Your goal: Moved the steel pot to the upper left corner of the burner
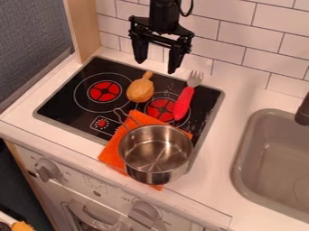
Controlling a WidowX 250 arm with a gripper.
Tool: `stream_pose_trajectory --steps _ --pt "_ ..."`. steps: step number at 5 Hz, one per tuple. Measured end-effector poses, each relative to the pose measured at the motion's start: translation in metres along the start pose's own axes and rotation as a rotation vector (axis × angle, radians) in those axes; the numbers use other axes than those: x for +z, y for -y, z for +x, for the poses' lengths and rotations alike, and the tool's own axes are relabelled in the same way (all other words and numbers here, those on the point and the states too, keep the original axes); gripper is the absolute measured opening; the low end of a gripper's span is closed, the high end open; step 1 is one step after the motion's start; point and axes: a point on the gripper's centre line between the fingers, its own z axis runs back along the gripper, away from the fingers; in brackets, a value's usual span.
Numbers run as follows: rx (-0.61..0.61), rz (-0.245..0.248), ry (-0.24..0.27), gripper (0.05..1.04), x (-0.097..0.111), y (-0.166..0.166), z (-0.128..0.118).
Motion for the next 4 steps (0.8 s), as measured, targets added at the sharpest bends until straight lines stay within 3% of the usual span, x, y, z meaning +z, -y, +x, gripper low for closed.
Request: stream_pose_trajectory --steps 1,2,4 --pt "-0.005 -0.003 -0.035 1.001 -0.012 0.002 -0.002" --pt "-0.101 -0.013 -0.049 1.001 -0.017 0.031 -0.006" --pt "-0.294 -0.032 -0.008 1.001 0.011 0.091 -0.042"
